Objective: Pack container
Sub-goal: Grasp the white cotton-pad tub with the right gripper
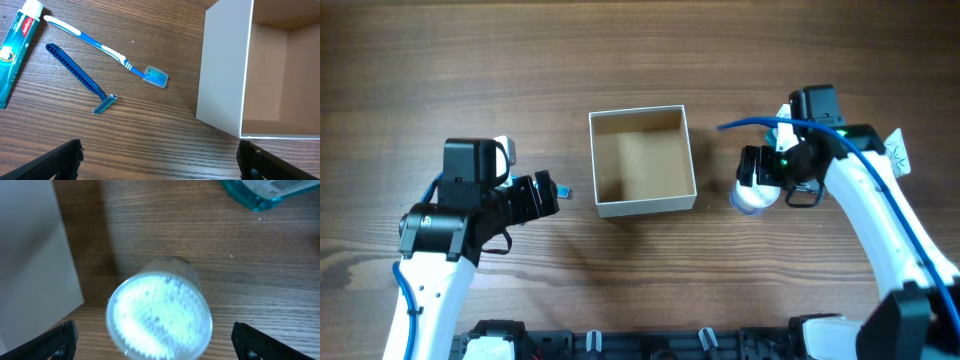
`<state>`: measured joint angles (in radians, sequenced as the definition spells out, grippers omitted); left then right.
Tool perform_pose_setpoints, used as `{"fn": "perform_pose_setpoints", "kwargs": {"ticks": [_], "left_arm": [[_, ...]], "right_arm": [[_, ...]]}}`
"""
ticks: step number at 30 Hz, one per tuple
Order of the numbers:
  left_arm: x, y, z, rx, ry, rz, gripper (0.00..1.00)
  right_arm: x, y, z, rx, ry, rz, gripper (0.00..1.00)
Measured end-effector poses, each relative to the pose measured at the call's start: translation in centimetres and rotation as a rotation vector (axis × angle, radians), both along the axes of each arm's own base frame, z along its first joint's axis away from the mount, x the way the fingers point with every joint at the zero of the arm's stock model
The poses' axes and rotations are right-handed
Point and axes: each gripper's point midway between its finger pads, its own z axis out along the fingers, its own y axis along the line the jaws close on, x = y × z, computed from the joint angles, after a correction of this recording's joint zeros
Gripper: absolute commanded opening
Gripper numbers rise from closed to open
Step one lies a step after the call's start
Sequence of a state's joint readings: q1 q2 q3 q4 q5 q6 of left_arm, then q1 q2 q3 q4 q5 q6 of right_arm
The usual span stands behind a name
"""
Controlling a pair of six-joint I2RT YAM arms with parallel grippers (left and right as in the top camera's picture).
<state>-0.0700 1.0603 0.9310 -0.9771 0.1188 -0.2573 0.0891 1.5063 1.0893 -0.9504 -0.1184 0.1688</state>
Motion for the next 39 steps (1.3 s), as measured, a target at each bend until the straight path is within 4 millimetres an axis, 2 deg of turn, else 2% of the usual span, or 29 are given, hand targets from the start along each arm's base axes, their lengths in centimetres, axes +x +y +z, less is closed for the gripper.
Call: {"fn": "perform_pose_setpoints", "kwargs": {"ticks": [6, 22, 28, 32, 37, 39], "left_arm": [[0.0, 0.0, 0.0, 0.0, 0.0, 0.0, 1.0], [0.1, 0.0, 0.1, 0.0, -0.005, 0.0, 1.0], [0.1, 0.0, 0.0, 0.0, -0.004, 0.0, 1.0], [0.1, 0.0, 0.0, 0.0, -0.004, 0.0, 1.0], [0.1, 0.0, 0.1, 0.0, -0.005, 0.0, 1.0], [0.1, 0.0, 0.1, 0.0, -0.005, 0.0, 1.0]], "right_arm": [[0.2, -0.4, -3.0, -0.029, 0.088, -0.019, 1.0], [-1.4, -0.7, -3.7, -0.046, 0.165, -0.026, 0.99], [-1.9, -0.7, -5.1, -0.046, 0.167, -0.025, 0.89], [-1.7, -0.8, -5.1, -0.048, 0.159, -0.029, 0.77], [-1.7, -1.0, -5.2, -0.06, 0.158, -0.031, 0.73], [-1.7, -1.0, -5.2, -0.06, 0.158, -0.031, 0.66]]}}
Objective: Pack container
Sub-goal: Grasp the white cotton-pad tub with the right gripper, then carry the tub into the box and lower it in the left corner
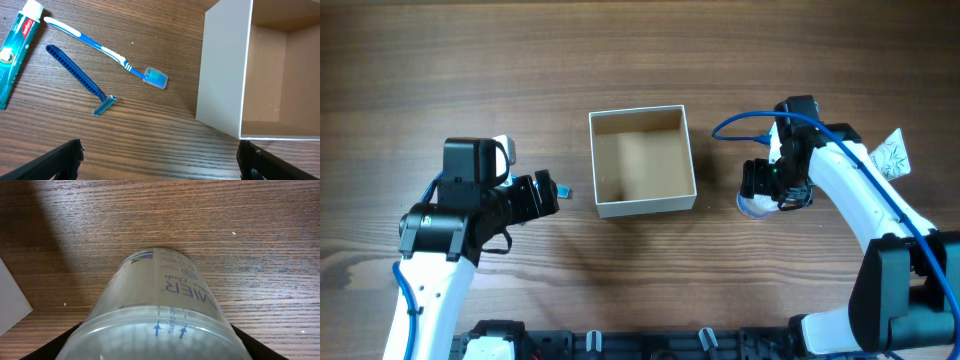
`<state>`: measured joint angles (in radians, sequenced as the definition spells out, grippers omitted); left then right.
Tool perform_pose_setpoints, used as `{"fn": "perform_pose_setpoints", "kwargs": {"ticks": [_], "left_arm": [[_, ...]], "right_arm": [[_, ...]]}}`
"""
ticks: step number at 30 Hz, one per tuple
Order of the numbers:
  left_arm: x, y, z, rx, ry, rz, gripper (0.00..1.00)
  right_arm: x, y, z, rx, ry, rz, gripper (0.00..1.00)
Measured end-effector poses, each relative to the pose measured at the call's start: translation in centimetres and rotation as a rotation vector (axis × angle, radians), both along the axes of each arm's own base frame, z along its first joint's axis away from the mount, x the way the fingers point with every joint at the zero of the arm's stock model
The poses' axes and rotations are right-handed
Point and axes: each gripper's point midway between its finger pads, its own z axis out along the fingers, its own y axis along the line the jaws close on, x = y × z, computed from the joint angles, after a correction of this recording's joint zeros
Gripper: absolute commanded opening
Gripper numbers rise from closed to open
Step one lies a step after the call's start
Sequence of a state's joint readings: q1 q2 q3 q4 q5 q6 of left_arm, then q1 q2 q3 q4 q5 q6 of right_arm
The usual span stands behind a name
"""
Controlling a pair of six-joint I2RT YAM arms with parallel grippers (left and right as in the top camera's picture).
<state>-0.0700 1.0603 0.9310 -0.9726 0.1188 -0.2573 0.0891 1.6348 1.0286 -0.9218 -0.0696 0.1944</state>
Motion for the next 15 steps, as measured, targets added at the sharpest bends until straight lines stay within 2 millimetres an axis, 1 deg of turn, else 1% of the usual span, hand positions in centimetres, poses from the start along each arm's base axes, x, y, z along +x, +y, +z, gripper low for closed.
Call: {"fn": "perform_pose_setpoints", "kwargs": {"ticks": [1, 2, 3, 5, 6, 7, 9, 10, 12, 14, 15], "left_arm": [[0.0, 0.0, 0.0, 0.0, 0.0, 0.0, 1.0], [0.0, 0.0, 0.0, 0.0, 0.0, 0.0, 1.0], [0.0, 0.0, 0.0, 0.0, 0.0, 0.0, 1.0], [0.0, 0.0, 0.0, 0.0, 0.0, 0.0, 1.0], [0.0, 0.0, 0.0, 0.0, 0.0, 0.0, 1.0], [0.0, 0.0, 0.0, 0.0, 0.0, 0.0, 1.0], [0.0, 0.0, 0.0, 0.0, 0.0, 0.0, 1.0], [0.0, 0.0, 0.0, 0.0, 0.0, 0.0, 1.0], [0.0, 0.0, 0.0, 0.0, 0.0, 0.0, 1.0], [0.0, 0.0, 0.0, 0.0, 0.0, 0.0, 1.0], [0.0, 0.0, 0.0, 0.0, 0.0, 0.0, 1.0]], "right_arm": [[0.0, 0.0, 0.0, 0.0, 0.0, 0.0, 0.59], [0.0, 0.0, 0.0, 0.0, 0.0, 0.0, 0.43], [0.0, 0.0, 0.0, 0.0, 0.0, -0.001, 0.26], [0.0, 0.0, 0.0, 0.0, 0.001, -0.003, 0.07], [0.0, 0.0, 0.0, 0.0, 0.001, -0.003, 0.04], [-0.1, 0.0, 0.0, 0.0, 0.005, -0.004, 0.04], [-1.2, 0.0, 0.1, -0.004, 0.053, -0.008, 0.04], [-1.4, 0.1, 0.2, -0.006, 0.062, -0.007, 0.04], [-1.3, 0.8, 1.3, -0.008, 0.066, 0.015, 0.04], [0.3, 2.6, 4.2, -0.013, -0.004, 0.074, 0.04], [1.3, 3.8, 6.3, -0.018, -0.069, 0.11, 0.04]]}}
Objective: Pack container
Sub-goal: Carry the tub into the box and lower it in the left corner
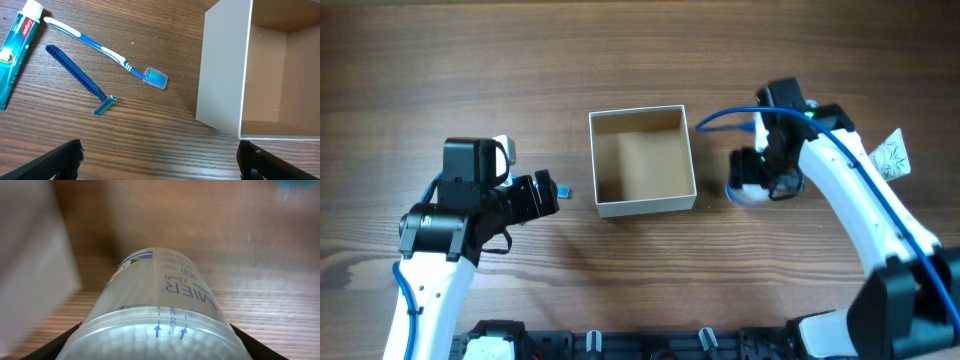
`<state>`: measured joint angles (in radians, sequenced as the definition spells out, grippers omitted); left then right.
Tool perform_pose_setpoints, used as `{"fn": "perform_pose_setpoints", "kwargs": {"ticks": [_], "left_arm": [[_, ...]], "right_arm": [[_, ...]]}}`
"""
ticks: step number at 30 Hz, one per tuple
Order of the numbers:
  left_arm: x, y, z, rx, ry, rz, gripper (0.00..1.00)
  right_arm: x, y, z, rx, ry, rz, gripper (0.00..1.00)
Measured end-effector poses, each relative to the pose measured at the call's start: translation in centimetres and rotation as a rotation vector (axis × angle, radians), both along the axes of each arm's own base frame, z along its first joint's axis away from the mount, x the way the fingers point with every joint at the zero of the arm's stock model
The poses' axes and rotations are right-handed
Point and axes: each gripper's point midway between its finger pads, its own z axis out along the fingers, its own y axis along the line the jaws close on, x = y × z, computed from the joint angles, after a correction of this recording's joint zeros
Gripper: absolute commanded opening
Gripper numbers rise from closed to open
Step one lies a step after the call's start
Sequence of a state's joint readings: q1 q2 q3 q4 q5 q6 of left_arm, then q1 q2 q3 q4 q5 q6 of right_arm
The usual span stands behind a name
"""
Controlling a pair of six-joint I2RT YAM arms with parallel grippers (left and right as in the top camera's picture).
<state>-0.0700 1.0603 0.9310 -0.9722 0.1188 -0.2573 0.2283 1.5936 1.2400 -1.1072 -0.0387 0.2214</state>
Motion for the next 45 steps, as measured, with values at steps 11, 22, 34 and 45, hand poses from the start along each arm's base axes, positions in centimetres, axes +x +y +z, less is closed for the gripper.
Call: {"fn": "perform_pose_setpoints", "kwargs": {"ticks": [11, 22, 34, 45], "left_arm": [[-0.4, 1.4, -0.3, 0.041, 0.028, 0.101, 1.0], [-1.5, 3.1, -0.9, 0.102, 0.076, 0.209, 1.0], [-1.5, 3.1, -0.9, 0.102, 0.076, 0.209, 1.0], [-1.5, 3.1, -0.8, 0.101, 0.075, 0.209, 1.0]], "right_arm": [[4.0, 10.4, 13.7, 0.073, -0.467, 0.257, 0.04], [5.8, 18.2, 11.9, 0.063, -0.43, 0.402, 0.04], [7.8, 21.2, 1.1, -0.005, -0.244, 0.442, 0.04], [8.3, 24.1, 1.2, 0.082, -0.288, 0.498, 0.81]]}}
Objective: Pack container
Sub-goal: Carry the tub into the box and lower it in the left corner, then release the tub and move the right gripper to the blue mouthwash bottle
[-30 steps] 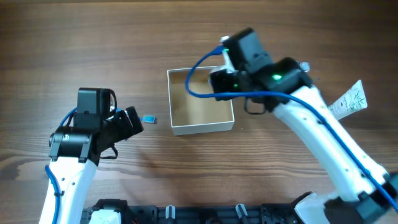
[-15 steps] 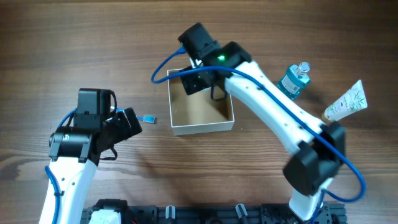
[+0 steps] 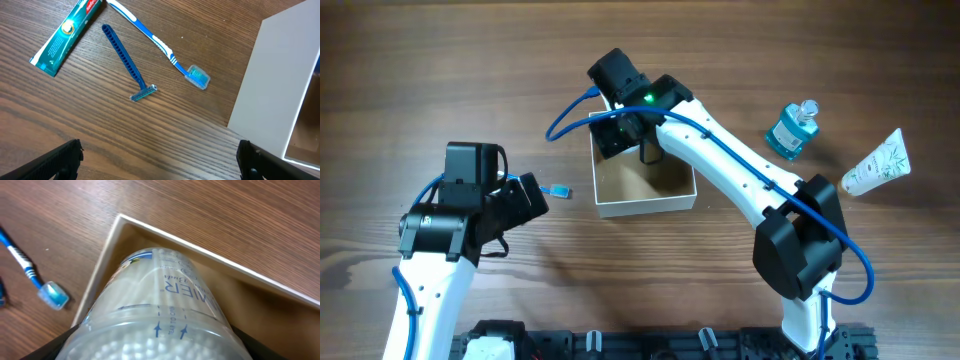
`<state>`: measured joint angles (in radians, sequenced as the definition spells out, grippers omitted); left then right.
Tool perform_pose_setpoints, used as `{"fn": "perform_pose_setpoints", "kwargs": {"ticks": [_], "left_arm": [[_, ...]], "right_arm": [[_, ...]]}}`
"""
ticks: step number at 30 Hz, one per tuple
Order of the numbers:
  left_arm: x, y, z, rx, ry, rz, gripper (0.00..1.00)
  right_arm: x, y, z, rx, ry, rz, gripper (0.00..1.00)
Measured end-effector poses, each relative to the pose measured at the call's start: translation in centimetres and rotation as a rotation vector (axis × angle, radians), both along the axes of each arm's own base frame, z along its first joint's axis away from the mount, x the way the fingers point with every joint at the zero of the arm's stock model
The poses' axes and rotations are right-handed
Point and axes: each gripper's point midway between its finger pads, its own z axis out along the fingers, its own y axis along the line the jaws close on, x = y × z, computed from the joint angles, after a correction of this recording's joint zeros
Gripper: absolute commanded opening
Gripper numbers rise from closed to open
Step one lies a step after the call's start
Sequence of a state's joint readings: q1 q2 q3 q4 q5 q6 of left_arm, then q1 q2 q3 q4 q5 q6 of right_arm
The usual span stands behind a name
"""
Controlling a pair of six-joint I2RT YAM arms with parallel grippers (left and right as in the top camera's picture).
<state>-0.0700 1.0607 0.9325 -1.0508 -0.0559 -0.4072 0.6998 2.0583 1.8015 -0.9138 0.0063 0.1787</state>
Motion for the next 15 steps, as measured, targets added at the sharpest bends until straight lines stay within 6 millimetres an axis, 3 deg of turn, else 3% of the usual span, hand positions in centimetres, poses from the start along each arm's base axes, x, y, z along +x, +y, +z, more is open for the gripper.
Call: {"fn": "perform_pose_setpoints", "kwargs": {"ticks": [5, 15], "left_arm": [[0.0, 0.0, 0.0, 0.0, 0.0, 0.001, 1.0], [-0.02, 0.0, -0.01, -0.001, 0.001, 0.002, 1.0]], "right_arm": [[-0.2, 0.51, 0.09, 0.021, 0.008, 0.026, 1.0], [-0.46, -0.13, -0.17, -0.006, 0.02, 0.009, 1.0]]}}
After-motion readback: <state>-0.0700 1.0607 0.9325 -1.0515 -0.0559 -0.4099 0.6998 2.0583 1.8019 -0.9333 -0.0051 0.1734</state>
